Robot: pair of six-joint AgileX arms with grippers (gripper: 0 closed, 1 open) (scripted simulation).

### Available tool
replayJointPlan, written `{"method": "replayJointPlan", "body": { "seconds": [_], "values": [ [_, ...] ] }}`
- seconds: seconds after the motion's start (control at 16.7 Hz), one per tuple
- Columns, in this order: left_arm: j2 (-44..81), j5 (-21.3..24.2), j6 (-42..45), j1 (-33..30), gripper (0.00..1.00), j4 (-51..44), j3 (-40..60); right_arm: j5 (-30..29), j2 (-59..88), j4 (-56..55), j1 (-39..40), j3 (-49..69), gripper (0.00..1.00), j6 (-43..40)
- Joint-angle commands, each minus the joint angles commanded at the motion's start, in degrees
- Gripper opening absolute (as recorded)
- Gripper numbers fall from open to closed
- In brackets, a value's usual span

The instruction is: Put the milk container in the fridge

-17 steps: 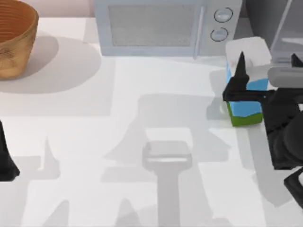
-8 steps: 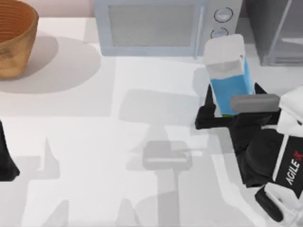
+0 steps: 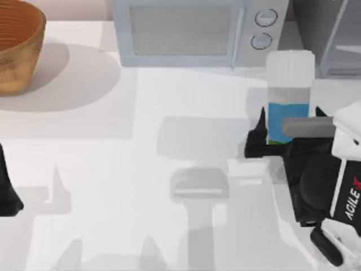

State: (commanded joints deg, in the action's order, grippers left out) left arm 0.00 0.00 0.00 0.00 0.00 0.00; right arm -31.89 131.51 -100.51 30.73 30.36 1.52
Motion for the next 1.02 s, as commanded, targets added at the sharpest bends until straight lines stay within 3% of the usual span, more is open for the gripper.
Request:
{"method": "replayJointPlan", "body": {
  "seconds": [1.02],
  "values": [
    [0.00,0.00,0.00,0.00,1.00,0.00,0.00,4.21,-0.40,5.61,-5.14,5.42,1.00,-0.63]
  ]
}}
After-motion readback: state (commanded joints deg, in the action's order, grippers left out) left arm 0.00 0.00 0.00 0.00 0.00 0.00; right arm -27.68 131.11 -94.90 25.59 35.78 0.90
